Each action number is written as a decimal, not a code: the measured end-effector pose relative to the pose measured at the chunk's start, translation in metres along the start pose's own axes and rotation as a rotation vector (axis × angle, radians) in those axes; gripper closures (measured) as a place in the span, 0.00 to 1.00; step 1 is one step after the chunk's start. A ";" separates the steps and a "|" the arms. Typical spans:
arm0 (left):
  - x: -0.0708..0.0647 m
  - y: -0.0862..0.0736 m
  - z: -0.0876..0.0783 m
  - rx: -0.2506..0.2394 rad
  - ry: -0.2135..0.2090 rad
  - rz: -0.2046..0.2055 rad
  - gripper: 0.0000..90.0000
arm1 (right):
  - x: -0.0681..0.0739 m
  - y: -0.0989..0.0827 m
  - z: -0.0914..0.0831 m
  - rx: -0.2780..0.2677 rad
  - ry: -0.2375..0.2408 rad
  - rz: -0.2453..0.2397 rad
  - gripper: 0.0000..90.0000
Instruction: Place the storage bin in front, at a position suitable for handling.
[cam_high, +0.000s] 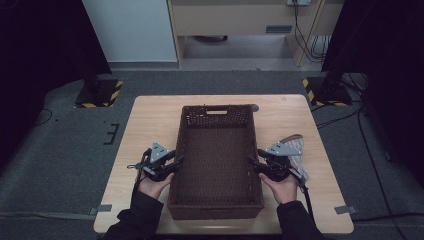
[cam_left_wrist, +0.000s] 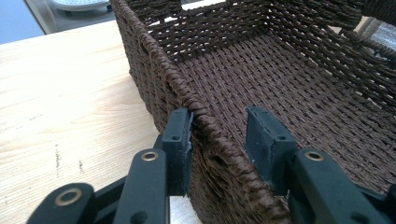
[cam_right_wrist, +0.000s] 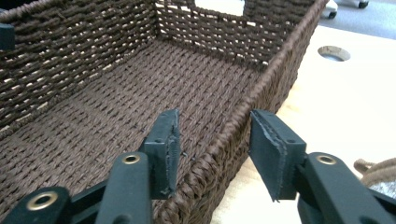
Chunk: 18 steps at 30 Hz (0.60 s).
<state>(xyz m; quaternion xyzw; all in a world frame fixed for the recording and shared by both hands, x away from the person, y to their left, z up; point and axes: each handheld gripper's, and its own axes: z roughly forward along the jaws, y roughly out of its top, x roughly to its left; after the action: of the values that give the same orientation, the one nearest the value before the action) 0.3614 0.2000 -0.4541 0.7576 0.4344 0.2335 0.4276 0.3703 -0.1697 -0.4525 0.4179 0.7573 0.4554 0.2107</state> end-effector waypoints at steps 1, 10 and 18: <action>0.000 0.000 0.000 0.000 0.000 0.000 0.67 | 0.000 0.001 -0.001 -0.005 0.003 0.000 0.56; 0.000 -0.001 0.000 0.003 -0.001 -0.004 0.67 | -0.018 0.007 -0.018 -0.070 -0.044 0.026 0.47; 0.001 -0.002 0.000 0.003 -0.009 -0.012 0.66 | -0.045 0.002 -0.031 -0.057 -0.120 0.061 0.40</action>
<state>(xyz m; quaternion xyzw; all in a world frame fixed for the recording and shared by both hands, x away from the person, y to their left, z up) 0.3613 0.2013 -0.4554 0.7565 0.4374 0.2270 0.4300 0.3747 -0.2221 -0.4380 0.4612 0.7171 0.4571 0.2533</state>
